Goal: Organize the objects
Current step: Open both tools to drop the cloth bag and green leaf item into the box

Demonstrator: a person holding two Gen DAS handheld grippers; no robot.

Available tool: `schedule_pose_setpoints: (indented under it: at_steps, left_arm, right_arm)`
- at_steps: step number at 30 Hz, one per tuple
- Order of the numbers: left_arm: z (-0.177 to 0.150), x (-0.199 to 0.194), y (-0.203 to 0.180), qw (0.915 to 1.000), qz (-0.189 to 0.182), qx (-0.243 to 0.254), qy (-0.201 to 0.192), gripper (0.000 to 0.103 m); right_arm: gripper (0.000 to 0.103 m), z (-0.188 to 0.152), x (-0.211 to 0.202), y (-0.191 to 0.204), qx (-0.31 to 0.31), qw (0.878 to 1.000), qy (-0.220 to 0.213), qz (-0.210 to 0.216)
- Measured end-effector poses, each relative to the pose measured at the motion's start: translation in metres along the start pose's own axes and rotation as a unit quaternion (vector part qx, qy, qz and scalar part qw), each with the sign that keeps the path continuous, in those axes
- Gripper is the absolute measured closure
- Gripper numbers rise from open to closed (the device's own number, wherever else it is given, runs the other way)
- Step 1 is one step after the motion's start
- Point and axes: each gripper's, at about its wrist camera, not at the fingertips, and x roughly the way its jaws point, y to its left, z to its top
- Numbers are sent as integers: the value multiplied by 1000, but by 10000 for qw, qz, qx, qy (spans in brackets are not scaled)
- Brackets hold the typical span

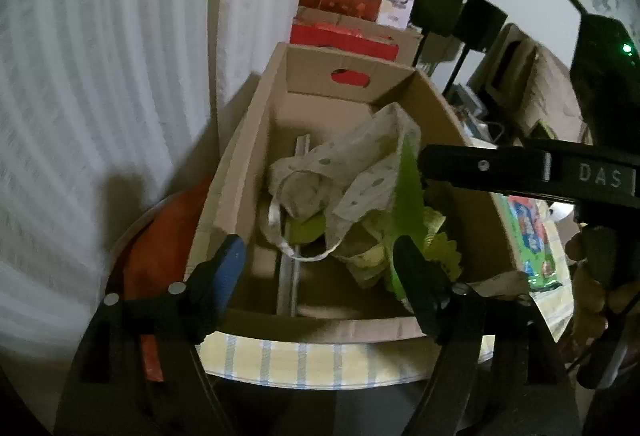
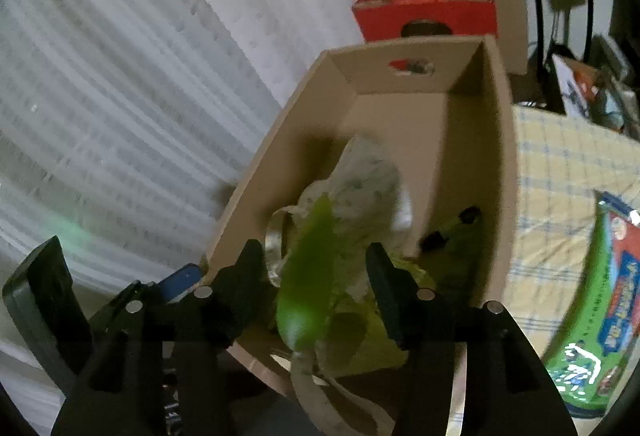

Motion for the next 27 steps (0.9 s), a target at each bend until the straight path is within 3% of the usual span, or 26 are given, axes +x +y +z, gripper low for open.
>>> schedule_pose_setpoints:
  at_steps: [10, 21, 27]
  left_arm:
    - [3, -10, -20, 9994, 65, 282, -176, 13]
    - [6, -14, -40, 9992, -104, 361, -129, 7]
    - [8, -16, -49, 9992, -223, 316, -82, 6]
  right_arm:
    - [20, -13, -41, -13, -164, 9966, -514, -625]
    - [18, -40, -73, -24, -534, 9868, -790, -1307]
    - [17, -50, -82, -42, -349, 9864, -855, -1363]
